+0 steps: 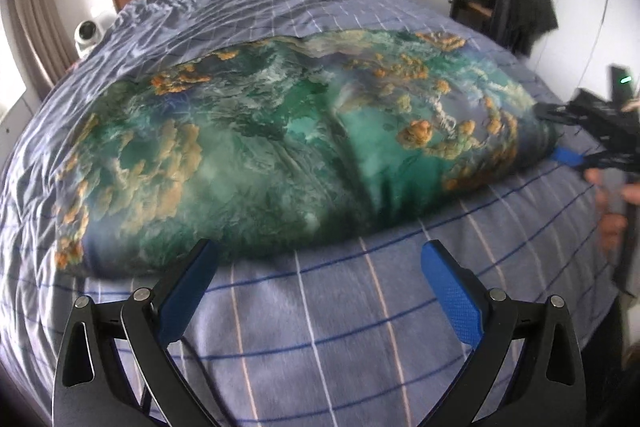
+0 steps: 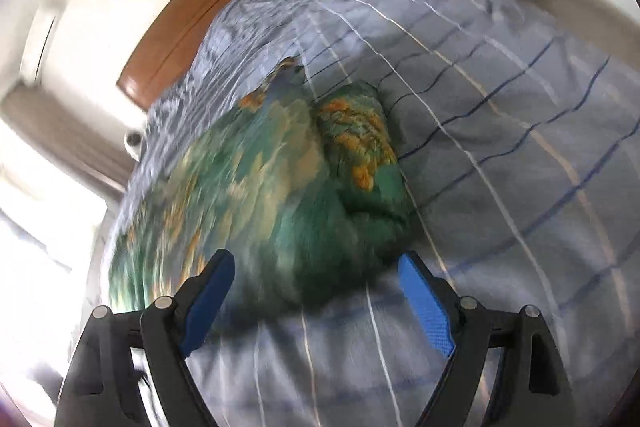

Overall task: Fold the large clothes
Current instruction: 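Grasp the folded bundle edge with the right tool and lift it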

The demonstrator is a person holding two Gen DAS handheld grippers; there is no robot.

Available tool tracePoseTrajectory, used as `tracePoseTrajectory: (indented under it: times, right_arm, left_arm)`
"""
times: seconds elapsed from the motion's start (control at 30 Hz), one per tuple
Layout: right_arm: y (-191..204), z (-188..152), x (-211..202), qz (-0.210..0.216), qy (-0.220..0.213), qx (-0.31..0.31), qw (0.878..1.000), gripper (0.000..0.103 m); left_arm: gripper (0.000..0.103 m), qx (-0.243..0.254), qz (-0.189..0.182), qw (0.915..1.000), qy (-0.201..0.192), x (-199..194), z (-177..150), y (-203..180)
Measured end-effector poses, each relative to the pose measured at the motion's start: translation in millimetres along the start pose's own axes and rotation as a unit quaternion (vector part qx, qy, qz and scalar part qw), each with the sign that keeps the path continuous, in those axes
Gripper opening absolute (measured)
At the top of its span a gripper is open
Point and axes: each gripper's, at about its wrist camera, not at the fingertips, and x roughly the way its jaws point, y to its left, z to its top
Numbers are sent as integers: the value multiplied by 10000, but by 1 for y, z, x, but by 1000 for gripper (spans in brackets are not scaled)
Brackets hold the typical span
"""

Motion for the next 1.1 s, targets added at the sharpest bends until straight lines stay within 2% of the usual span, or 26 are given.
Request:
tracePoseTrajectory:
  times: [0.03,0.2,0.23,0.27,0.3,0.33,0.37,0.47,0.57,0.63,0.73,0.83,0.9,0.97,1.03,1.1]
  right_arm:
    - [-3,4,10,-15,68,212,9998,92]
    - [-20,5,33,59,43,1242,9922,91]
    - [-21,4,37,92,33,1311,9913,86]
    - [-20,4,39,145,-1,1324,9911,68]
    - [-19,4,40,87,-7,1299,9915,66]
    - [-18,4,40,65,-30,1264,9920,58]
    - [-13,4,37,85,-121,1153,9932,51]
    - [9,1,20,32,-456,449,9979,40]
    - [47,-4,-4,-100,-878,-456,9950,38]
    - [71,-9,-18,-168,-1118,-956,9890,37]
    - [115,-20,-33,-242,-1474,-1839,9715,37]
    - [158,-30,-43,-287,-1686,-2648,9490,37]
    - [182,-40,-46,-321,-1777,-3168,9312,37]
    - [201,-53,-49,-328,-1811,-3610,9142,37]
    - [219,-68,-49,-317,-1826,-4038,8959,37]
    - [237,-85,-48,-302,-1846,-4514,8725,37]
  left_arm:
    - [101,-33,-16,10000,-23,-4,1,3]
    - [101,-165,17,9998,-79,-14,10,15]
    - [101,-179,17,9998,-58,-14,12,17]
    - [101,-180,11,9998,-19,-13,15,18]
    - [101,-170,4,9999,9,-12,18,19]
    - [101,-147,-21,9999,8,-14,23,19]
    - [101,-129,-58,9999,-19,-16,28,20]
    - [101,-116,-320,9994,-102,-24,56,20]
    - [101,-128,-939,9955,20,-27,99,13]
    - [101,-38,-1594,9869,261,-24,134,0]
    - [101,114,-2224,9734,540,-17,174,-22]
    - [101,302,-2553,9629,814,-12,199,-41]
    - [101,411,-2681,9587,856,-14,206,-47]
    - [101,490,-2712,9572,884,-16,210,-50]
    - [101,594,-2554,9611,868,-21,209,-47]
    - [101,710,-2301,9665,885,-23,207,-44]
